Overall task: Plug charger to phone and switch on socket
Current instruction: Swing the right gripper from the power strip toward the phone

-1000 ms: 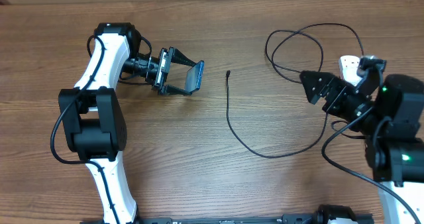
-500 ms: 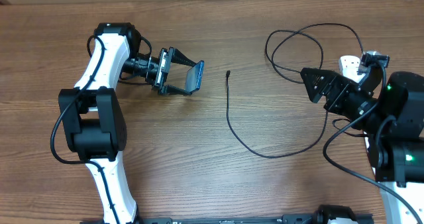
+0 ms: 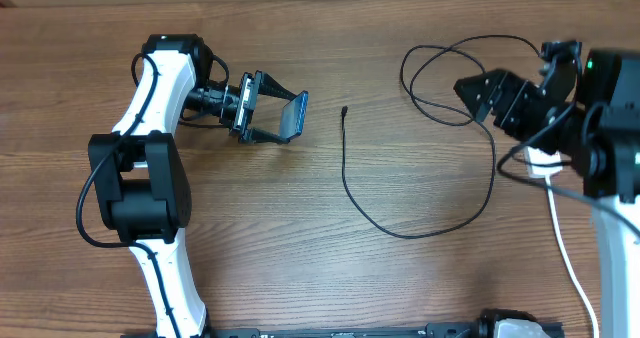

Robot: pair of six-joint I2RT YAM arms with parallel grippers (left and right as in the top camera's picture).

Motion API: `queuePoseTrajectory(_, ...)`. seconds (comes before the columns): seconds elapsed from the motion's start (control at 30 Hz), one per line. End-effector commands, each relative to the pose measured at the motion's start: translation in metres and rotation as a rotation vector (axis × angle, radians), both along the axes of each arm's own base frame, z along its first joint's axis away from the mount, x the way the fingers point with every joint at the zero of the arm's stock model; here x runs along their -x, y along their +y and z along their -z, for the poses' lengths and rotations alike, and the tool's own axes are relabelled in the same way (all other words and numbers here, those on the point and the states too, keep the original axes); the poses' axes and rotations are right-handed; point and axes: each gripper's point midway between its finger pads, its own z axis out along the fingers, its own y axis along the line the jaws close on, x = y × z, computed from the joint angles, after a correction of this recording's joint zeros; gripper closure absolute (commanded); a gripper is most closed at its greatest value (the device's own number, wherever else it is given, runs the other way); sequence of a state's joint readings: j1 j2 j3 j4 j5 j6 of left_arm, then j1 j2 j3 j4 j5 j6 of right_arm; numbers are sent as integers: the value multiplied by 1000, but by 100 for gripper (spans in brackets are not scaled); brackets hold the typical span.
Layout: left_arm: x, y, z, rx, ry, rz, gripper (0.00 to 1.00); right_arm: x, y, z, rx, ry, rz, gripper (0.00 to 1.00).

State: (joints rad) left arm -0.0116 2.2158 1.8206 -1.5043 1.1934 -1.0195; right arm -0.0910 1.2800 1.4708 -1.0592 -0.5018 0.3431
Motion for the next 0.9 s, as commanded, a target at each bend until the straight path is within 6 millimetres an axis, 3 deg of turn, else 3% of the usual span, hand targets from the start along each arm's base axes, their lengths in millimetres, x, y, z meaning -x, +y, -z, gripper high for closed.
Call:
queuePoseTrajectory(0.0, -6, -4, -13, 41, -7, -18, 51, -7, 0, -12, 19, -35, -26, 9)
queuePoseTrajectory(0.47, -5, -2, -10, 21, -10, -11, 55, -20, 1, 16, 10, 53, -57, 9)
queuePoseTrajectory(0.73, -11, 17, 29, -219, -15, 0, 59, -30, 9, 34, -13, 106, -87, 9)
queuePoseTrajectory(0.87, -10, 22, 36, -275, -4, 4, 58, -33, 23, 43, -17, 128, -125, 9)
